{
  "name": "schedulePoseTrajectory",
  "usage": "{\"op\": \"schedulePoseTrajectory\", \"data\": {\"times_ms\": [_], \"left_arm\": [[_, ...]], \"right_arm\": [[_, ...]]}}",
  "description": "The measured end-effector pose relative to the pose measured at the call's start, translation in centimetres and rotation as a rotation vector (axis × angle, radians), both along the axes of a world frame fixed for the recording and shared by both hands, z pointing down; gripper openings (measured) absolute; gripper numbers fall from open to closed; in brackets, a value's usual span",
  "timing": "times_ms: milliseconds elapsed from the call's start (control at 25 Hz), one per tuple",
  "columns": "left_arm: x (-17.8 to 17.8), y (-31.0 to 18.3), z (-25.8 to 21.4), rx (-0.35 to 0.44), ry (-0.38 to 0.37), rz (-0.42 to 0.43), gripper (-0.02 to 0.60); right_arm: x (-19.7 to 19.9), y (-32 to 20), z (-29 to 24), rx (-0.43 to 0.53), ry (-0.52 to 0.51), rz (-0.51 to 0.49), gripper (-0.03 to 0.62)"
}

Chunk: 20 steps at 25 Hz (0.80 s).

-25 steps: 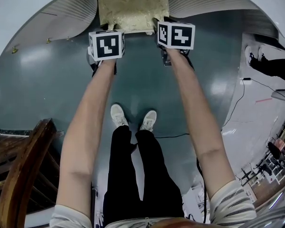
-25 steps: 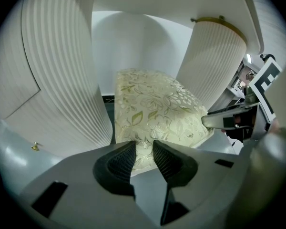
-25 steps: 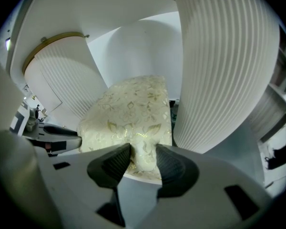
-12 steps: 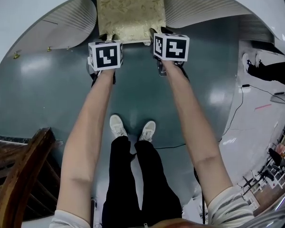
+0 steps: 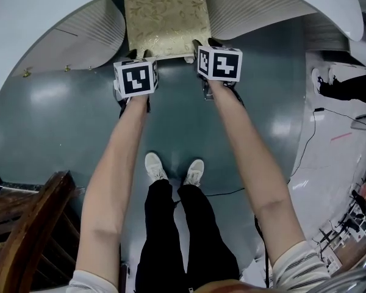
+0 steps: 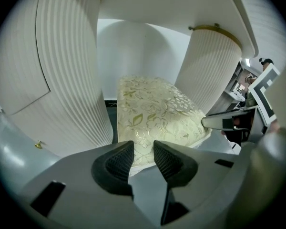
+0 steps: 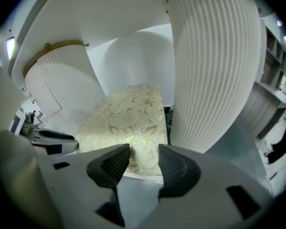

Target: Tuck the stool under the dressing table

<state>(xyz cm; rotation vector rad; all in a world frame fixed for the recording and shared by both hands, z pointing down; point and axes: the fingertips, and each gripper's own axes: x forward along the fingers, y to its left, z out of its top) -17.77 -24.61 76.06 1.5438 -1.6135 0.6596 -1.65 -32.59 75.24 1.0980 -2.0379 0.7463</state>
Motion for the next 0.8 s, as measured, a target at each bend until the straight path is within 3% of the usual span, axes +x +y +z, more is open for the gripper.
{"op": "schedulePoseTrajectory", "data": {"times_ms": [280,440,800], "left_arm": [[1.2,2.6,-1.3,0.010,0.002,0.048,0.129],[2.2,4.4,-3.0,0.039,-0.011,0.022,0.129],[4.1,7.5,-9.1,0.111,0.010,-0.008,0.073]], "right_arm": [[0.7,2.3,-1.6,0.030,0.022,-0.028,0.186],[0.1,4.1,-3.7,0.038,-0.008,-0.039,0.178],[1.0,7.9,-9.2,0.063,-0.066,-0.030,0.089]]}}
